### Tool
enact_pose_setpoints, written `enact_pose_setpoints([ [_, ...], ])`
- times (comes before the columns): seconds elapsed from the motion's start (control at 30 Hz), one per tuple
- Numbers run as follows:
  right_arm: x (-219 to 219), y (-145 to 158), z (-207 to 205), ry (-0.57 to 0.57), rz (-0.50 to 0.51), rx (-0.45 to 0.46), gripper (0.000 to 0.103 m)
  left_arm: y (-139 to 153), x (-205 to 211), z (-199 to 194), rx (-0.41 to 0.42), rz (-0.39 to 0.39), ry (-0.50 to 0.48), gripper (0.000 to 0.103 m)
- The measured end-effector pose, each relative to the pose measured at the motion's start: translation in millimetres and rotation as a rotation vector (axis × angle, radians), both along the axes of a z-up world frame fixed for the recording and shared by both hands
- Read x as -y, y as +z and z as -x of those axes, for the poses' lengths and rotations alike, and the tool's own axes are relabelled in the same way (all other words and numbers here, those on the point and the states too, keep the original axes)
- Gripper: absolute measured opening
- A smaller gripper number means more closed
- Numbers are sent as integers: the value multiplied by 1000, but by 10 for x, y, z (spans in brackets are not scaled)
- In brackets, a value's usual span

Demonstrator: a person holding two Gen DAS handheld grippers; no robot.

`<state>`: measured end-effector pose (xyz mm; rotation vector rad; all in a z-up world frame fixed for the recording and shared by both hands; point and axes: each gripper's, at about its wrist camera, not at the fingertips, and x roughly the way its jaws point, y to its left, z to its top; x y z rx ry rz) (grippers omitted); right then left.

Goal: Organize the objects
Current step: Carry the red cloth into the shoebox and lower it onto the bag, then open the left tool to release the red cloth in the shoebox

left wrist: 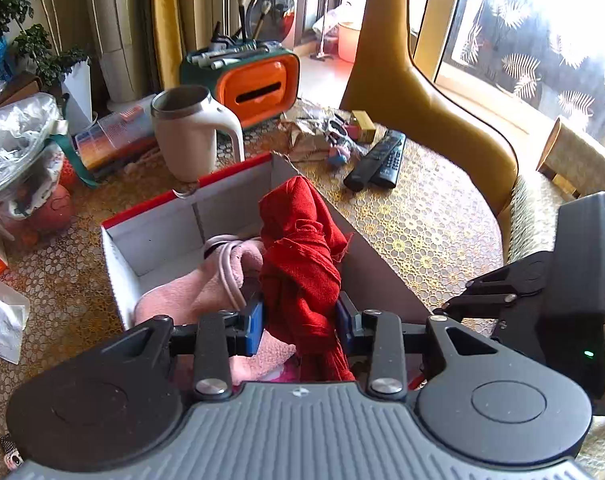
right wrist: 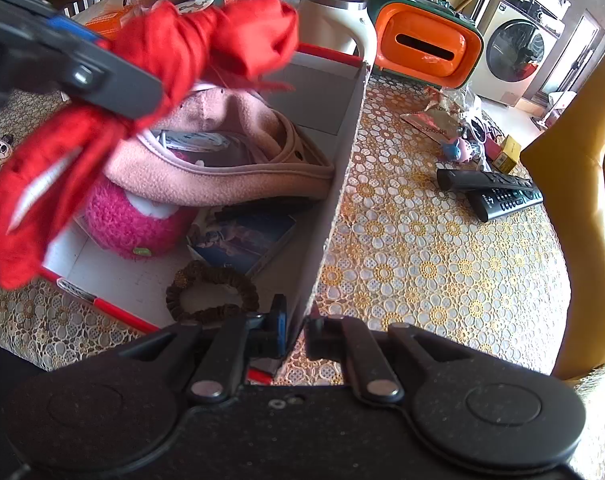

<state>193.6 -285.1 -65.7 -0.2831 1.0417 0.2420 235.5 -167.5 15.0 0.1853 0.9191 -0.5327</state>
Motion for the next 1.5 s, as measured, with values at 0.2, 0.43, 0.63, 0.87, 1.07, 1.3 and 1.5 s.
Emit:
enact_pose_setpoints([
  [0.2, 10, -1, -5, 3, -4, -3, 8, -209, 172, -164, -25, -35, 8, 34],
  [0.43, 27, -4, -5, -1, -16, -4, 8, -401, 327, -308, -49, -57, 5, 35],
  [0.63, 44, -3, 0, -5, -28, -7, 8, -595, 393, -378, -86, -79, 0, 35],
  [0.87, 49, -1, 12, -7, -32, -3, 8, -718, 383, -386, -99, -102, -10, 37],
  [1.07, 53, -3, 10, -13, -33, -2, 8, -782, 364, -368, -105, -110, -22, 59],
  [1.3, 47, -2, 12, -14, -30, -3, 8, -715, 298, -298, -90, -65, -30, 69],
  [1.5, 52, -5, 13, -18, -28, -3, 8, -590, 198, -178, -79, -30, -46, 69],
])
